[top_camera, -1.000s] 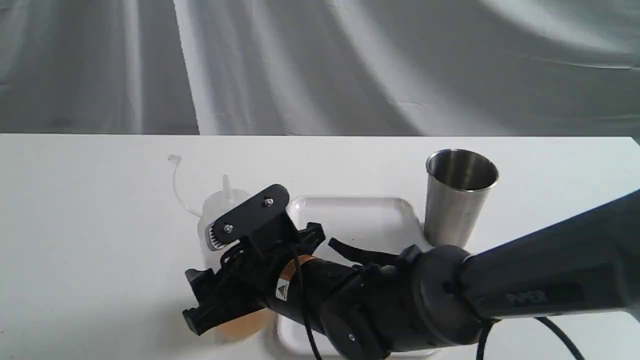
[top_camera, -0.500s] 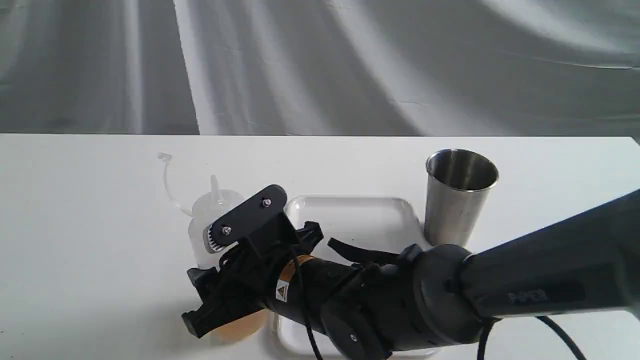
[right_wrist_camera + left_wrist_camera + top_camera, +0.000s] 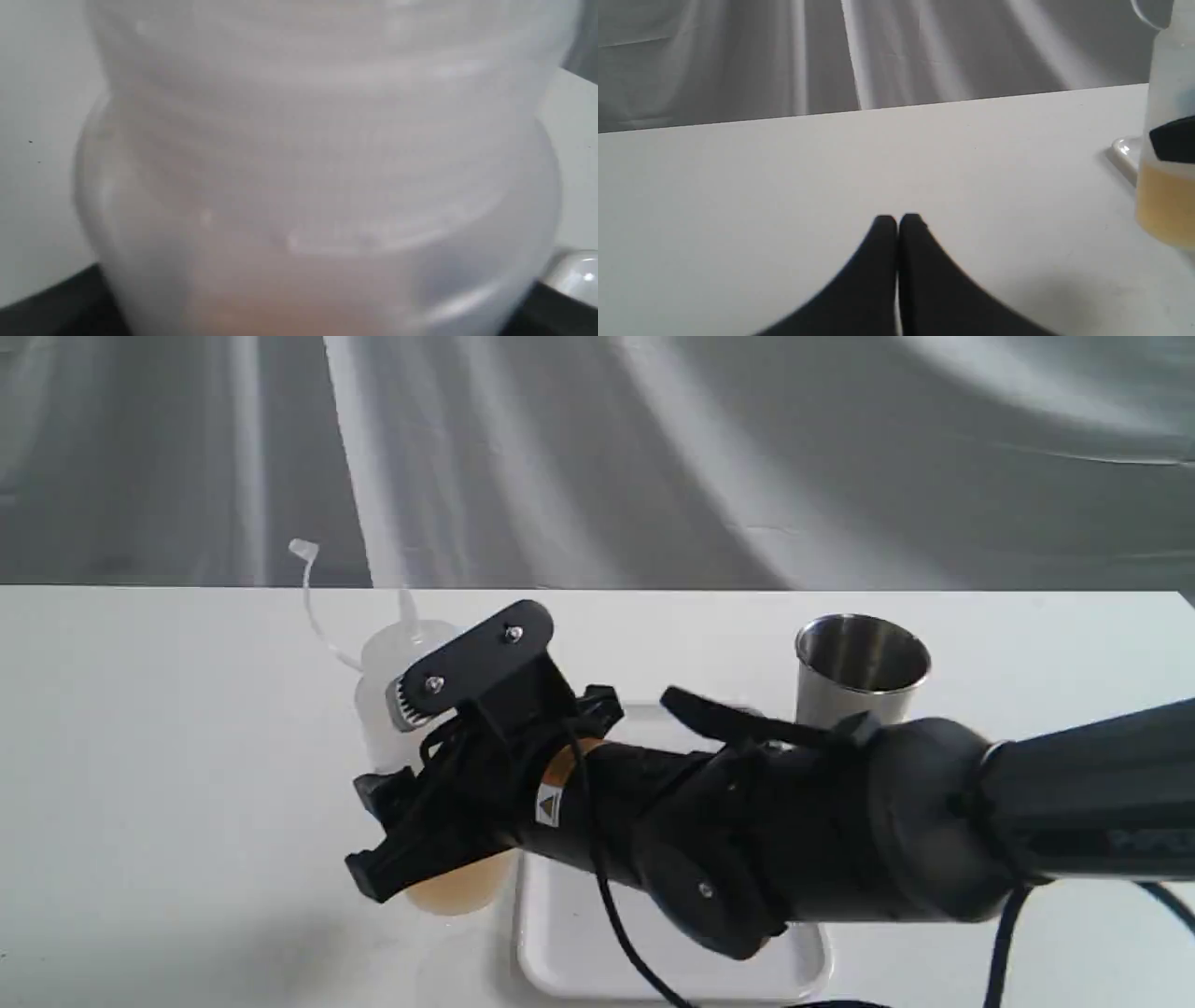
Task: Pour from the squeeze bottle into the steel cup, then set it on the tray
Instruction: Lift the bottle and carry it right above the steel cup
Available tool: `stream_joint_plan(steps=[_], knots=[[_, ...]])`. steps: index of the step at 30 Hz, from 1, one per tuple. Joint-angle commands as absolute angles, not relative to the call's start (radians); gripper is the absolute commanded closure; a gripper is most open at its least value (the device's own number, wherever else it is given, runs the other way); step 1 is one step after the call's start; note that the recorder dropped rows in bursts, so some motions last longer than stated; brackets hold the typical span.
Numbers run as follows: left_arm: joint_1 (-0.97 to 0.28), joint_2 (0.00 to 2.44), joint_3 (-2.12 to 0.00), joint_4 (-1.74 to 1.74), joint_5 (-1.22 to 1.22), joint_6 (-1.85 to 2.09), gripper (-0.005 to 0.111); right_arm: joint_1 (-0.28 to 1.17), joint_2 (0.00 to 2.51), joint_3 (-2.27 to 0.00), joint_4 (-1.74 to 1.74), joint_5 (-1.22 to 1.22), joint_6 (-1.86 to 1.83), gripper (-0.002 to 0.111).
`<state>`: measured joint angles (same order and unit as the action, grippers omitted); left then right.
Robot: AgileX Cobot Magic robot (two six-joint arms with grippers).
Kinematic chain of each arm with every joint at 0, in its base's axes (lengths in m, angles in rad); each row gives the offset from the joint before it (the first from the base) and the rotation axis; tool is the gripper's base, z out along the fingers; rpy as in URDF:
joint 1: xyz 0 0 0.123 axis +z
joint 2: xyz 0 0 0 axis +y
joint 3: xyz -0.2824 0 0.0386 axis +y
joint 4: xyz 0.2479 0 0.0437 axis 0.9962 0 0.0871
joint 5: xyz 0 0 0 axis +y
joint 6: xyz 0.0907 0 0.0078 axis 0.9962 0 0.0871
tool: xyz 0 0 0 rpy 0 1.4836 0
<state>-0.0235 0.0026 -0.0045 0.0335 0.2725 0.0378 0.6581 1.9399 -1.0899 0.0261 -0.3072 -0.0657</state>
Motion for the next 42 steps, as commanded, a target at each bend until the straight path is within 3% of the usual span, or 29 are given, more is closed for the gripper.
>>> stream_joint_plan(steps=[1,11,24,35,42], knots=[[-0.022,0.0,0.0,0.033,0.266,0.033,0.107,0.618,1.863,-1.089,-0.028,-0.269,-0.071,0.099],[-0.022,0.0,0.0,0.033,0.266,0.036,0.107,0.494,1.595,-0.984,-0.179,-0.141,-0.054,0.099],[-0.022,0.0,0.0,0.033,0.266,0.034,0.107,0.167,1.293,-0.873,-0.471,0.109,0.145,0.099],[-0.022,0.0,0.0,0.033,0.266,0.037,0.107,-0.011,1.256,-0.873,-0.786,0.271,0.351,0.099],[-0.022,0.0,0.0,0.033,0.266,0.037,0.107,-0.035,1.264,-0.873,-0.969,0.285,0.453,0.099]])
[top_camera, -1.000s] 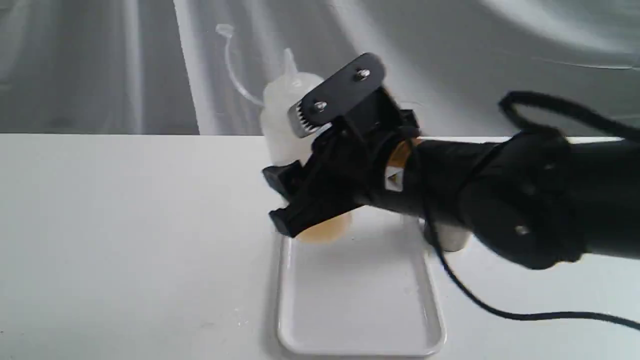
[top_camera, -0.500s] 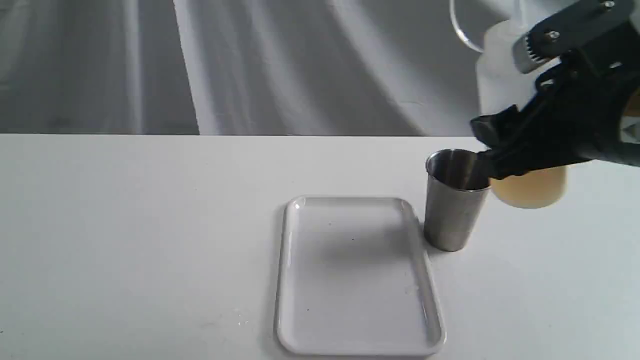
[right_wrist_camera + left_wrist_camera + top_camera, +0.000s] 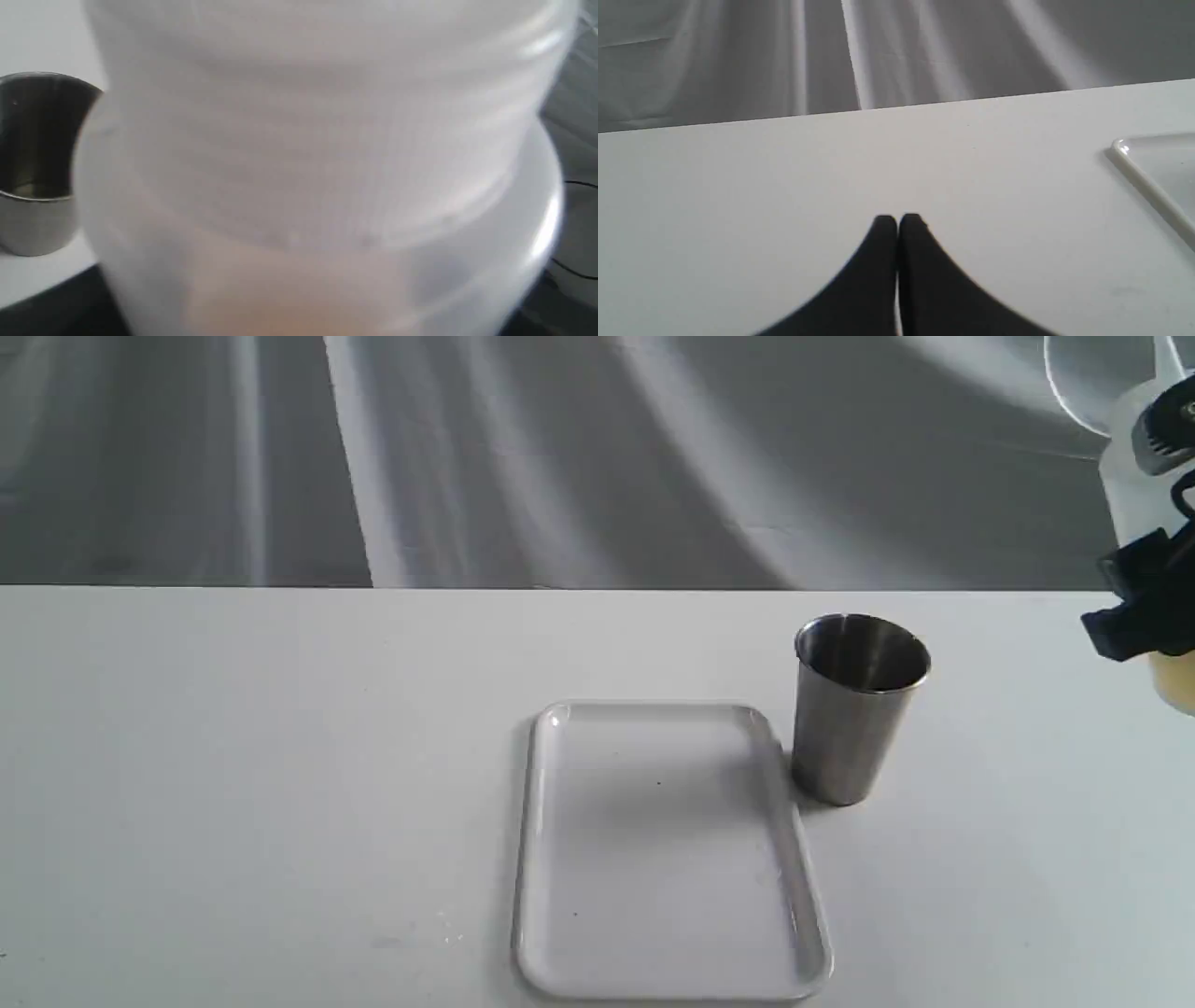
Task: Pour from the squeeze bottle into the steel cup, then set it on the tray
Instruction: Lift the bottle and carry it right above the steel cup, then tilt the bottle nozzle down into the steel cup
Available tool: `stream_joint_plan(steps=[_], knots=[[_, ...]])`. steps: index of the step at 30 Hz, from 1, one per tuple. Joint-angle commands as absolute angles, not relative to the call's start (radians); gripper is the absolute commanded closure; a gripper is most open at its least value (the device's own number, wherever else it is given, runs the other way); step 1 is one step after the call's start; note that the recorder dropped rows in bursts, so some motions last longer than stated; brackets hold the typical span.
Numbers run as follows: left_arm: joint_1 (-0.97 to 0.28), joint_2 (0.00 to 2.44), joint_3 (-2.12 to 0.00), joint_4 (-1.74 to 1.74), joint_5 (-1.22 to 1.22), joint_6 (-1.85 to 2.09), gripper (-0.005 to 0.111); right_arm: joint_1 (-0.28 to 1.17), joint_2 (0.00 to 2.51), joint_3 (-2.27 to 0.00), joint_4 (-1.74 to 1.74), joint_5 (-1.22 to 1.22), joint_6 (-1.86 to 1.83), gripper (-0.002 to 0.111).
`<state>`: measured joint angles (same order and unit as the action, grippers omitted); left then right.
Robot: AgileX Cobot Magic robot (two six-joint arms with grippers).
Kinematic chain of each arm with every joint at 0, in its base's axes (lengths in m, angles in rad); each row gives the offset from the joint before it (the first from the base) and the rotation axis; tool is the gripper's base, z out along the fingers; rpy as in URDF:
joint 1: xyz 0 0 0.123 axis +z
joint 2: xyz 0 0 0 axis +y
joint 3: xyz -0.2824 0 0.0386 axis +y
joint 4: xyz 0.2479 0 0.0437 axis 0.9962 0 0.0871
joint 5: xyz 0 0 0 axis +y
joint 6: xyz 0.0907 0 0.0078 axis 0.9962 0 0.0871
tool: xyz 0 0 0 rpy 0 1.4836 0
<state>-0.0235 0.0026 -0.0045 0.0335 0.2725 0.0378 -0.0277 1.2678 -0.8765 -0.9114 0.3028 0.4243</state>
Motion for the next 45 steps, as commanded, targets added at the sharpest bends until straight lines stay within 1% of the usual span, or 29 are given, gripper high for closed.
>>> stream_joint_plan(steps=[1,10,19,27,32,39,45], knots=[[-0.022,0.0,0.0,0.033,0.266,0.037,0.107,-0.035,1.264,-0.873,-0.971,0.285,0.453,0.099],[-0.022,0.0,0.0,0.033,0.266,0.034,0.107,-0.035,1.264,-0.873,-1.014,0.299,0.453,0.099],[-0.022,0.0,0.0,0.033,0.266,0.036,0.107,-0.037,1.274,-0.875,-1.136,0.297,0.457,0.099],[-0.022,0.0,0.0,0.033,0.266,0.032,0.107,-0.037,1.388,-0.875,-1.208,0.348,0.465,0.099],[-0.022,0.0,0.0,0.033,0.266,0.032,0.107,-0.037,1.47,-0.95,-1.213,0.388,0.516,0.099],[-0.022,0.0,0.0,0.033,0.266,0.035,0.107,-0.006,1.57,-1.055,-1.329,0.457,0.516,0.099],[-0.022,0.0,0.0,0.033,0.266,0.035,0.107,0.052,1.639,-1.084,-1.451,0.595,0.516,0.099]])
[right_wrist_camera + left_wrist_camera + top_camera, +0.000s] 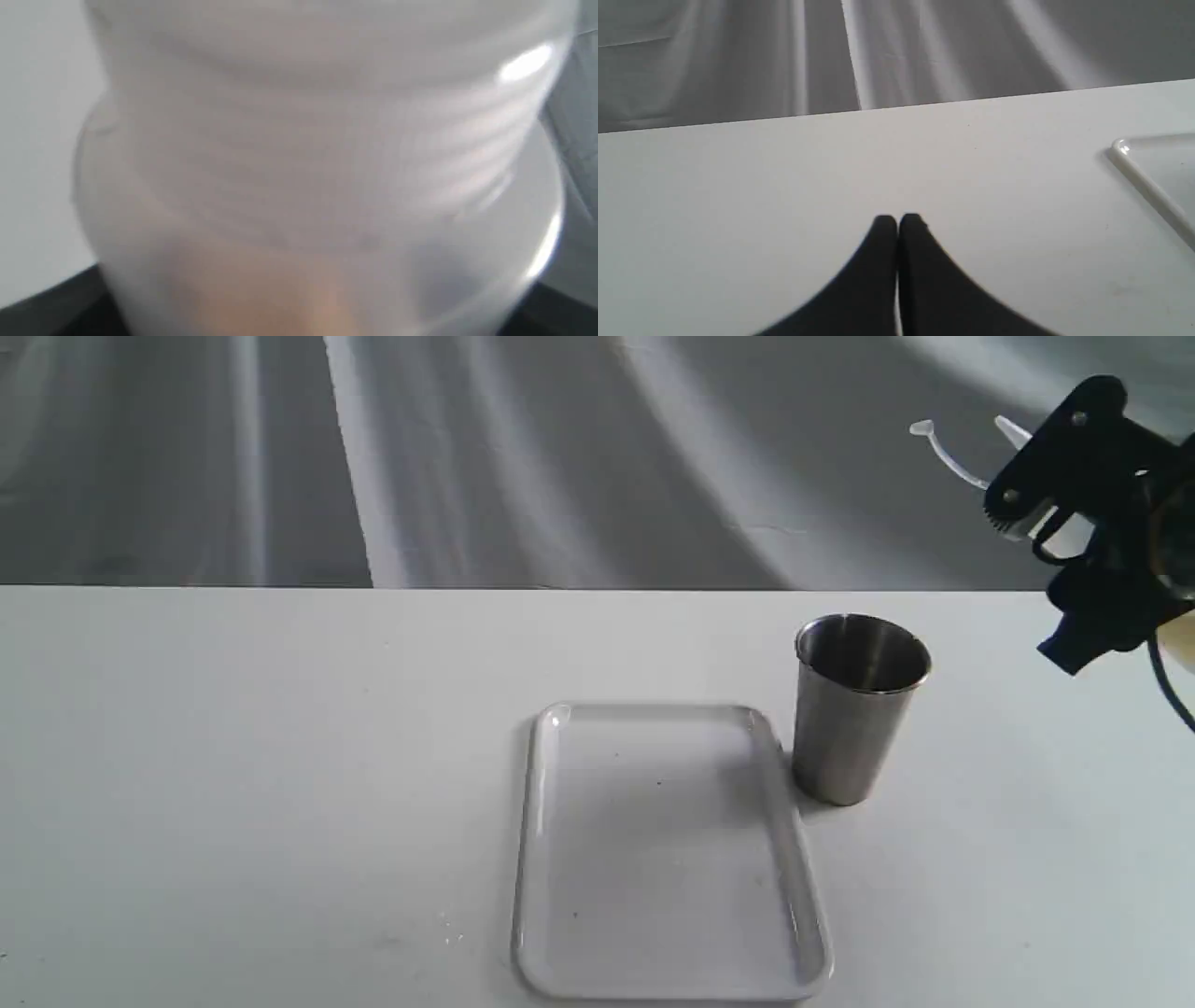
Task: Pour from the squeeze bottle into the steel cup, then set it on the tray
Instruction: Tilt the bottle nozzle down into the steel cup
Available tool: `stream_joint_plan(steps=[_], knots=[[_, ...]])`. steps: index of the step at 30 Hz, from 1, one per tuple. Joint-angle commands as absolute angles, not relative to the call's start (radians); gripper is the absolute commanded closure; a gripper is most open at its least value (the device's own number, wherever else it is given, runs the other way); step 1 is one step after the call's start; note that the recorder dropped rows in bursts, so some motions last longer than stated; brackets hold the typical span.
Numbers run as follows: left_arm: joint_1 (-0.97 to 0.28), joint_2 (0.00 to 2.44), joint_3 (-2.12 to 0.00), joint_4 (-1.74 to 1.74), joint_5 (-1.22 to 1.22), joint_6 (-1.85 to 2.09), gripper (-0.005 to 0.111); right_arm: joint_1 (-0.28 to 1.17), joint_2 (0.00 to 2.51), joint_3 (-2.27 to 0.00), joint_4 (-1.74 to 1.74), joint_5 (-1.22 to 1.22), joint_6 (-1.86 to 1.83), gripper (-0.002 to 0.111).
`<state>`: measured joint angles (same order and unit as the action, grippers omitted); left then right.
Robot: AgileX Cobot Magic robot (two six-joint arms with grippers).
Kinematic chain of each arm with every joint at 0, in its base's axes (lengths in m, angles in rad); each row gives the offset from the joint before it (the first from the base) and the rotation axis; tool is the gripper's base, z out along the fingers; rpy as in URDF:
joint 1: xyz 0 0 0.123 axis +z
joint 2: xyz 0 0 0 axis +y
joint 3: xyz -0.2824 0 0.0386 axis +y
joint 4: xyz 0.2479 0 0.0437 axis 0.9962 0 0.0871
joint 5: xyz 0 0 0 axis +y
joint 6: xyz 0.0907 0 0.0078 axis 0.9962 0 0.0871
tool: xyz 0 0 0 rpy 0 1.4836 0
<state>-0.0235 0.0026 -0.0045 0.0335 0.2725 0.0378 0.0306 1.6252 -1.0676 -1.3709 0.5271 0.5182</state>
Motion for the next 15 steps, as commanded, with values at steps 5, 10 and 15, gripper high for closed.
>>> stream_joint_plan(steps=[5,10,15], knots=[[-0.022,0.0,0.0,0.033,0.266,0.033,0.107,0.112,1.677,-1.084,-1.514,0.682,0.518,0.099],[-0.022,0.0,0.0,0.033,0.266,0.033,0.107,0.15,1.735,-1.084,-1.609,0.783,0.566,0.099],[-0.022,0.0,0.0,0.033,0.266,0.033,0.107,0.15,1.787,-1.084,-1.63,0.87,0.592,0.099]])
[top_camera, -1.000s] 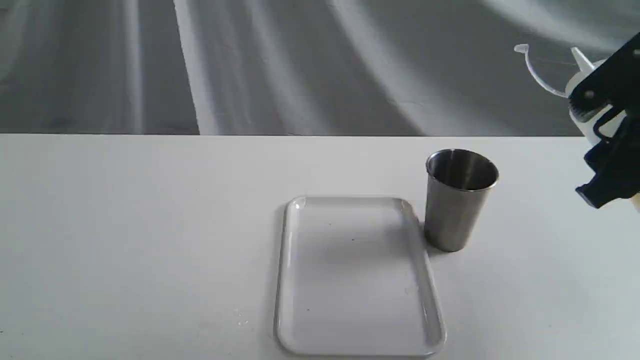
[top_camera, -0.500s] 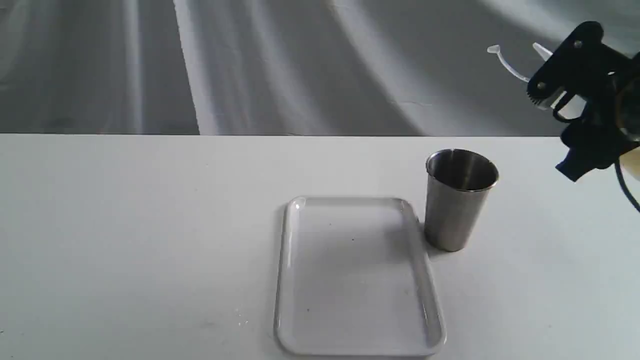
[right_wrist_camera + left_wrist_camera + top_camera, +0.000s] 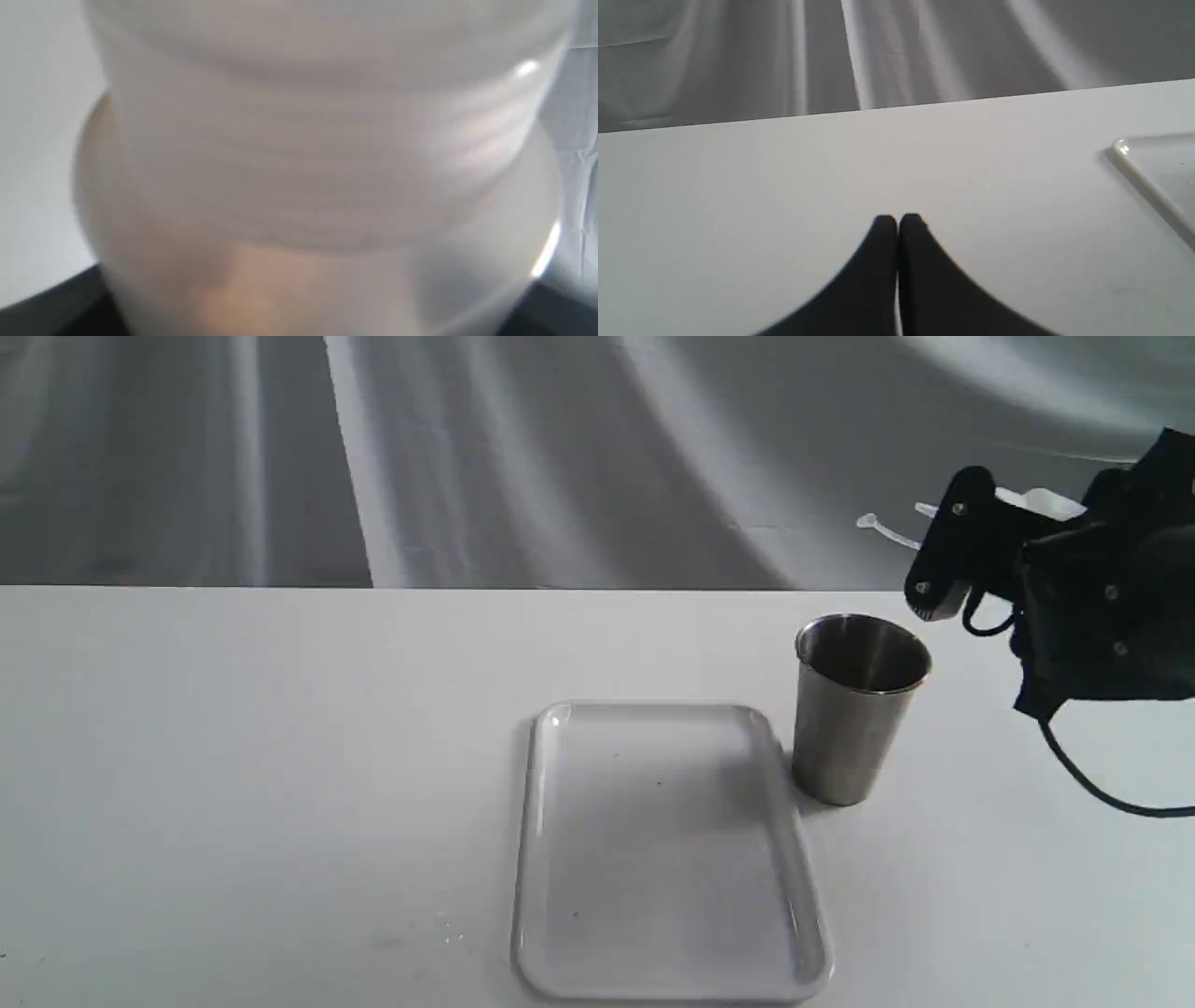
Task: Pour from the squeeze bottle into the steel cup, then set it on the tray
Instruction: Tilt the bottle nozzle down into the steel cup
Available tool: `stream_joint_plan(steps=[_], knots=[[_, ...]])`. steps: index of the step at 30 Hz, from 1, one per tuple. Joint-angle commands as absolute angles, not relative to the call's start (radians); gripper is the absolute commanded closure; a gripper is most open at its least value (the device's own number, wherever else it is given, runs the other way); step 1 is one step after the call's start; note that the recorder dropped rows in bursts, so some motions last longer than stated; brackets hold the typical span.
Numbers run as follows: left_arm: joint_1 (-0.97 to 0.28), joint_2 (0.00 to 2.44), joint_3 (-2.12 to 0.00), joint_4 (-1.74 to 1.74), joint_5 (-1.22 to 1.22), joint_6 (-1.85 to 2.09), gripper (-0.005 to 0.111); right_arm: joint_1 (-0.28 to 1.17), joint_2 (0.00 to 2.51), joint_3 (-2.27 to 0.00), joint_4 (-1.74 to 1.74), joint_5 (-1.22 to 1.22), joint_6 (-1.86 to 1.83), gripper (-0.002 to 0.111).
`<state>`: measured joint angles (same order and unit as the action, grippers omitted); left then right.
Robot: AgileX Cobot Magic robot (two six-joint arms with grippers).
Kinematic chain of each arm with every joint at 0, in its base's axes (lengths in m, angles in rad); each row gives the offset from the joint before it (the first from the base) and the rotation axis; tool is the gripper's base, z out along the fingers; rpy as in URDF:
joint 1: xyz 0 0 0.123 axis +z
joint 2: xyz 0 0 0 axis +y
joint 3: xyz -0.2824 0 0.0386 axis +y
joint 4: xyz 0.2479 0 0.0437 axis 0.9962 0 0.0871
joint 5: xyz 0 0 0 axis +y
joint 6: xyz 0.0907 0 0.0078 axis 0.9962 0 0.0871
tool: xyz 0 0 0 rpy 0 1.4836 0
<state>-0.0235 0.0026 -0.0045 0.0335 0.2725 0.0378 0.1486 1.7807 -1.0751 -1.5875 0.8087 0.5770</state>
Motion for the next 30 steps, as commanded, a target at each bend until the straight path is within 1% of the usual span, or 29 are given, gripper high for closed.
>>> stream_joint_plan(steps=[1,9,16,23,30], knots=[[-0.022,0.0,0.0,0.033,0.266,0.033,0.107,0.15,1.793,-1.084,-1.63,0.868,0.595,0.099],[-0.022,0.0,0.0,0.033,0.266,0.036,0.107,0.152,1.793,-1.084,-1.718,0.875,0.663,0.099],[-0.022,0.0,0.0,0.033,0.266,0.032,0.107,0.189,1.801,-1.084,-1.744,0.924,0.663,0.099],[-0.022,0.0,0.0,0.033,0.266,0.032,0.107,0.189,1.808,-1.084,-1.744,0.969,0.663,0.099],[-0.022,0.0,0.0,0.033,0.266,0.035,0.107,0.22,1.808,-1.084,-1.71,0.986,0.663,0.099]])
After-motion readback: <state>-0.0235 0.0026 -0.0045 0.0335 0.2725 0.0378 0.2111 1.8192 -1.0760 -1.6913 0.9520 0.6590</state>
